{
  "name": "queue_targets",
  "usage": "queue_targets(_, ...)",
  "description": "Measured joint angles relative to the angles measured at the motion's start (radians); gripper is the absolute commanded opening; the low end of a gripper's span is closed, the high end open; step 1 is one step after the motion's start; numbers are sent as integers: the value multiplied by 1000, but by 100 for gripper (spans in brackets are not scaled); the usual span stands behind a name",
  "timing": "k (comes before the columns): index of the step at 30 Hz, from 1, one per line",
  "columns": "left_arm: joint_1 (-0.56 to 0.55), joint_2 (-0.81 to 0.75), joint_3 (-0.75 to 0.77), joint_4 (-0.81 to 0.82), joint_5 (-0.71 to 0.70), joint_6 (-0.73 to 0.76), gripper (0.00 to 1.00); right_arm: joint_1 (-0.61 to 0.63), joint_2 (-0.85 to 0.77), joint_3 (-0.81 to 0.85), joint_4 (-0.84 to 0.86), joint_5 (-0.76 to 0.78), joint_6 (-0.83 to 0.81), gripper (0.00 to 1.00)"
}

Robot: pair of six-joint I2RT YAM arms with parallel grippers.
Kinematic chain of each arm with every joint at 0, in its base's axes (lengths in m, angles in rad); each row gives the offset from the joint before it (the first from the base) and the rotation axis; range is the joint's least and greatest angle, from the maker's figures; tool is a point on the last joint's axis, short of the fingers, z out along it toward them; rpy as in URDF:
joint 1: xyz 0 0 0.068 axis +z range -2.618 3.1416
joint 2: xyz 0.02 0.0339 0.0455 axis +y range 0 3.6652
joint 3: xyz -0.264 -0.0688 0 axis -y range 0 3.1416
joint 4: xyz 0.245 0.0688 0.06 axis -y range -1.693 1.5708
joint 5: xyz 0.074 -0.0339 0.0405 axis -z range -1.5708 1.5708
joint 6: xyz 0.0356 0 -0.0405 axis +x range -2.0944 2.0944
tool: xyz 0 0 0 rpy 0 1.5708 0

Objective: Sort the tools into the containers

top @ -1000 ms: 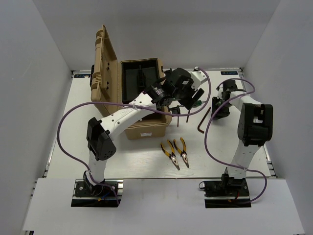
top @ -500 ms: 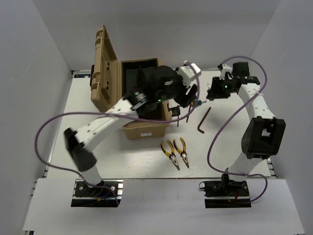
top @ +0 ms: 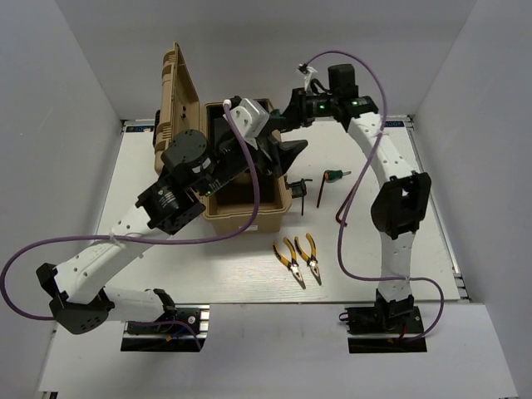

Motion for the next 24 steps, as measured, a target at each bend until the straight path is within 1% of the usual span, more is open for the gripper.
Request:
queue_targets(3,0,7,-9,-4,-26,-3,74,49,55,12,82,-16,37,0)
queue_targets(8,0,21,-10,-7,-54,-5,76,117,126,22,106,51,27,0)
queue_targets(10,0,24,-14,-5,-63,-6,77,140,150,20,107,93,14,7)
queue_targets(11,0,25,-19,-5,-66,-6,77,149,157,10,108,121,6,20)
queue_targets(12,0,26,-24,-5,-69,-6,77,154,159,-2,106,143,-2,29)
queue_targets(14,0,30,-33,-6,-76,-6,79,158,159,-16,108,169,-15,44)
queue_targets(15,0,32,-38,-5,-80,-6,79,159,158,-16,107,184,-25,49)
queue_targets(20,0,39,-60,-10,-87,-6,79,156,146,-16,110,198,-50,64)
queue_targets(24,0,39,-90,-10,-92,-9,79,151,120,-16,92,200,-58,66)
